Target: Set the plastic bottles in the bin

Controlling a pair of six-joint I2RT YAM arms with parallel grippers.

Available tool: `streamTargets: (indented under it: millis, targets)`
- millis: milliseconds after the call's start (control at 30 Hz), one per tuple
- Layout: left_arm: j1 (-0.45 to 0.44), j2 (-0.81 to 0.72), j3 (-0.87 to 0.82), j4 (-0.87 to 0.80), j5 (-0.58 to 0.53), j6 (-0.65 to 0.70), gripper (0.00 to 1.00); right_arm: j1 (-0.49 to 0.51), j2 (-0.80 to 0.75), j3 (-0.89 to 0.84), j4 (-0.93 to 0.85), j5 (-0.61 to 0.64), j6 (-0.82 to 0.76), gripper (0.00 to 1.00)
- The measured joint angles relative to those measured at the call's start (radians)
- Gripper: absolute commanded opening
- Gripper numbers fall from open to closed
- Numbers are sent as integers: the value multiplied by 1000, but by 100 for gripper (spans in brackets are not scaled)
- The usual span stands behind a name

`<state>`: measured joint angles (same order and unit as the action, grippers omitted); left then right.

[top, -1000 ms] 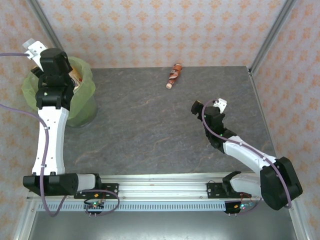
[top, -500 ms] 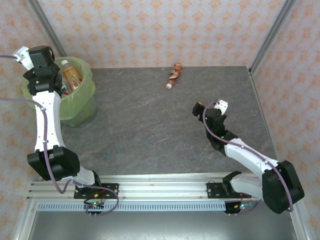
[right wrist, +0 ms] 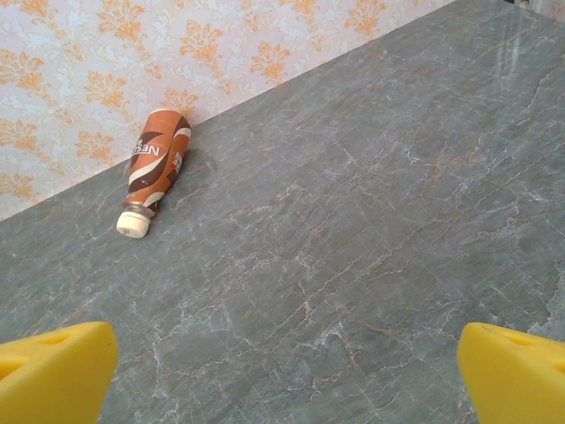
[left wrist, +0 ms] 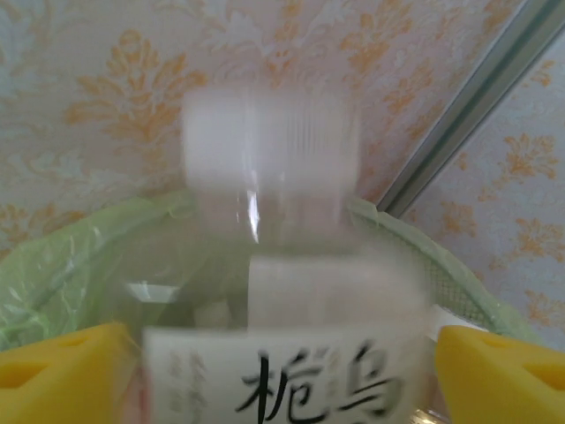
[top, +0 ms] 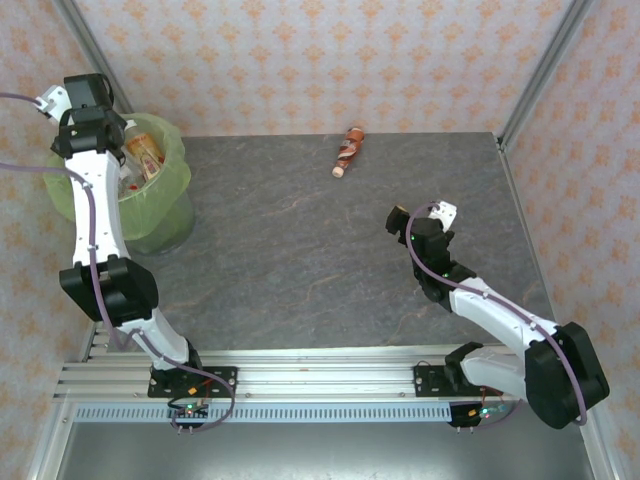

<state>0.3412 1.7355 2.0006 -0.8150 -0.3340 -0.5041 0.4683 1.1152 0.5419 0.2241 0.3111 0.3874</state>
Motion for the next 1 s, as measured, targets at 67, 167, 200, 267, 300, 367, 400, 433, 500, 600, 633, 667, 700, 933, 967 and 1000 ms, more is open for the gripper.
streamTargets:
  millis: [67,167,200,267,300,367,400,433,500,600,633,667,700,933,967,1000]
  targets:
    - [0,14,25,-26,18,-21,100,0,0,0,0,0,0,99]
    - [0,14,32,-45,46,-43,100,0,0,0,-5,0,0,99]
    - [0,14,32,-45,61,-48,100,0,0,0,-6,-2,0,99]
    - [0,14,32,-45,106,-57,100,0,0,0,-6,-18,0,99]
    - [0,13,32,-45,129,-60,100,-1,0,0,-6,-28,0,99]
    - [0,2,23,-39,187,-71,100,-1,11,5,-8,-51,-2,99]
    - [0,-9,13,-34,213,-73,100,-1,25,15,-10,-63,-6,99]
    - [-1,-24,-1,-28,243,-75,100,-1,46,31,-15,-78,-8,99]
    - [-6,-58,-26,-20,299,-76,100,-3,95,75,-27,-112,-19,99]
    - [-14,-117,-60,12,389,-77,100,-5,175,161,-43,-180,-34,99]
    - [-17,-142,-80,31,424,-83,100,-5,203,192,-46,-201,-34,99]
    - [-20,-169,-105,50,461,-92,100,-5,230,221,-47,-219,-33,99]
    - [-21,-195,-130,71,498,-101,100,-4,251,243,-47,-229,-32,99]
    - [-175,-397,-400,226,628,-161,100,-5,459,426,-77,-288,-13,100]
    - [-232,-418,-430,237,626,-161,100,-5,494,461,-89,-291,-9,100]
    - [-280,-435,-452,248,627,-161,100,-5,526,494,-98,-294,-6,99]
